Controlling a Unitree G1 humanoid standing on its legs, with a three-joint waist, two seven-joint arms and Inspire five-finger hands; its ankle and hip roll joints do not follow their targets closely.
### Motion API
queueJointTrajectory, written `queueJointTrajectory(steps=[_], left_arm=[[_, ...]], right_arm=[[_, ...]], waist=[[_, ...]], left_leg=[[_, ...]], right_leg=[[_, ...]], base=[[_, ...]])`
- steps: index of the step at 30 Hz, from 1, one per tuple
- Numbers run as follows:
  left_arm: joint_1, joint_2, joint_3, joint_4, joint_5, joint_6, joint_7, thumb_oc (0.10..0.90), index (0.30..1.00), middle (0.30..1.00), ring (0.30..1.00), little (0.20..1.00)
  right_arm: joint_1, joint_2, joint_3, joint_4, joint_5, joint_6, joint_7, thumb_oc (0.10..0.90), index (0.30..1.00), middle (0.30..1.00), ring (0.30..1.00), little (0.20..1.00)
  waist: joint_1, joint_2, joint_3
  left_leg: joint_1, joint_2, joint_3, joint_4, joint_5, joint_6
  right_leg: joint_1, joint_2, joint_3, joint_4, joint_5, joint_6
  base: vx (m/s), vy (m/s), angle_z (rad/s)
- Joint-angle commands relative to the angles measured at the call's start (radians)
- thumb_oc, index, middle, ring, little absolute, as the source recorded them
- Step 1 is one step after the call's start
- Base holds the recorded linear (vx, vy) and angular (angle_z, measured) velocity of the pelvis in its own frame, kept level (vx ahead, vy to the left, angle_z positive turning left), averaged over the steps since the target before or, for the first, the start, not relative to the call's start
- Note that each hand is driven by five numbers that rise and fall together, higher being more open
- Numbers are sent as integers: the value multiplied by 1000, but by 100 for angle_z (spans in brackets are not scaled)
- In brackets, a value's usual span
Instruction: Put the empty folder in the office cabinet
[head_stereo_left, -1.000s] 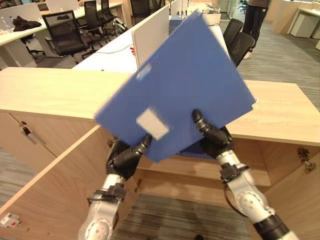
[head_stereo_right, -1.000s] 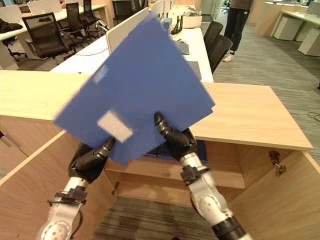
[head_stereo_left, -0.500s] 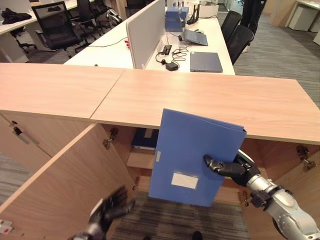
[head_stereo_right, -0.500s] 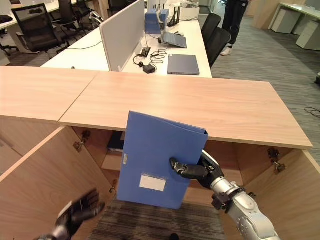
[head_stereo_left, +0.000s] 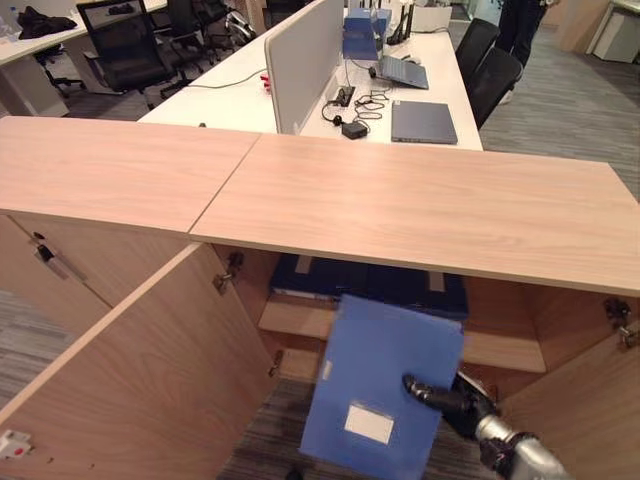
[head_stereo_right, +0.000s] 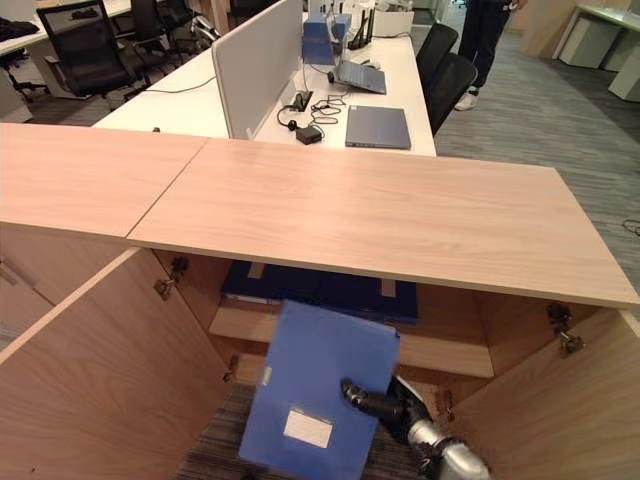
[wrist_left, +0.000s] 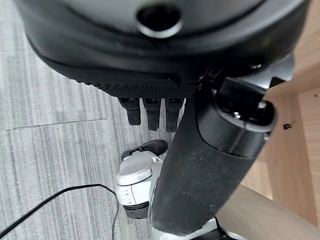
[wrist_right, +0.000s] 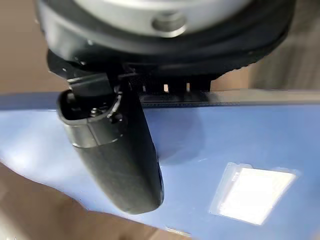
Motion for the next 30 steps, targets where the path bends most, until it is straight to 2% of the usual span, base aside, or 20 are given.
queueJointTrajectory(steps=[1,6,8,10,12,18,22,30], left_arm=[[-72,-4,-37,4,-13,-33,26,800,900,900,900,900],[-94,-19,-65,6,-46,-33,61,800,900,900,900,900],[-105,-24,-85,5,-55,-35,72,800,900,900,900,900],[-107,-27,-93,4,-53,-36,80,800,900,900,900,900],[-105,-39,-115,-4,-51,-37,91,800,900,900,900,900],[-95,-49,-168,-63,-55,-42,101,800,900,900,900,900],[-98,-43,-224,-101,-53,-48,107,800,900,900,900,900],[-107,-24,-292,-124,-26,-50,101,800,900,900,900,900]], right_arm=[[-54,29,23,-6,-30,-61,-33,400,300,300,300,300],[-110,125,0,210,54,-77,-98,400,300,300,300,300],[-146,166,-28,281,136,-87,-119,400,300,300,300,300],[-162,180,-41,294,170,-94,-130,400,300,300,300,300],[-208,219,-79,329,275,-116,-151,400,300,300,300,300],[-349,286,-169,324,477,-211,-206,400,300,300,300,300],[-529,292,-239,291,575,-321,-257,400,300,300,300,300],[-719,249,-326,284,643,-420,-301,400,300,300,300,300]], waist=[[16,-31,14],[27,-23,48],[30,-15,61],[31,-11,66],[34,0,76],[53,29,101],[78,53,125],[108,71,134]], left_leg=[[-13,15,-28,1,-48,-11],[-35,9,-46,4,-40,-9],[-46,7,-50,4,-37,-9],[-48,6,-53,4,-37,-8],[-54,3,-58,6,-37,-6],[-69,-3,-65,10,-36,-3],[-86,-10,-73,13,-30,1],[-105,-17,-83,16,-26,5]], right_leg=[[-13,-86,-3,133,-158,83],[-26,-86,-15,137,-158,82],[-34,-86,-15,137,-157,81],[-37,-87,-14,138,-157,81],[-44,-90,-16,142,-158,81],[-66,-93,-10,161,-167,81],[-90,-98,-12,178,-171,83],[-107,-104,-12,187,-175,85]], base=[[-22,-17,6],[-47,-9,13],[-39,6,16],[-12,8,10],[0,0,0],[-3,5,0],[-40,16,1],[-5,4,3]])
